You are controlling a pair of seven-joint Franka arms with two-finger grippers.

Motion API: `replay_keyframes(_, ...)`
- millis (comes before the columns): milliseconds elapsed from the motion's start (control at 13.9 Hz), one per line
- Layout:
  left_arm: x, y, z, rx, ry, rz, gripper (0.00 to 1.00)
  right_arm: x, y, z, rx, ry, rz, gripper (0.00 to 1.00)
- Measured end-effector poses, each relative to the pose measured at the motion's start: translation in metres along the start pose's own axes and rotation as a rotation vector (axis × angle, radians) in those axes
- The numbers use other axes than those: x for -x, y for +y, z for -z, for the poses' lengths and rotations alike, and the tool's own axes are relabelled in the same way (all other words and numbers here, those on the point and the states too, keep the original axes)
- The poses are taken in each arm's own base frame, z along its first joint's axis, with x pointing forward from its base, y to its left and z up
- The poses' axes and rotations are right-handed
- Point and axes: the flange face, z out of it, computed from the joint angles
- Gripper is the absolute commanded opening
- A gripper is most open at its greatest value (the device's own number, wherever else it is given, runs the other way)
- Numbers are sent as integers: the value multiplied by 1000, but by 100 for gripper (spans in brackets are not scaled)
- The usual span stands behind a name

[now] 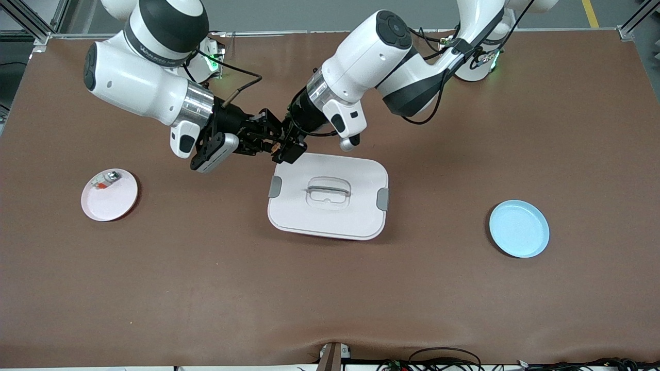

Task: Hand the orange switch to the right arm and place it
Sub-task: 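Open the left gripper and pull it back while the right gripper withdraws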

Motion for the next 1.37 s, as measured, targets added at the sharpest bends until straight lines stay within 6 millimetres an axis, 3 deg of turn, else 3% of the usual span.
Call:
replay_keyframes(866,-9,13,18,-10,34,-19,100,-7,21,12,132,-5,187,0)
replay_keyframes(1371,-41,8,-2,-50,129,-94,100,-14,61,39,202,-87,334,0)
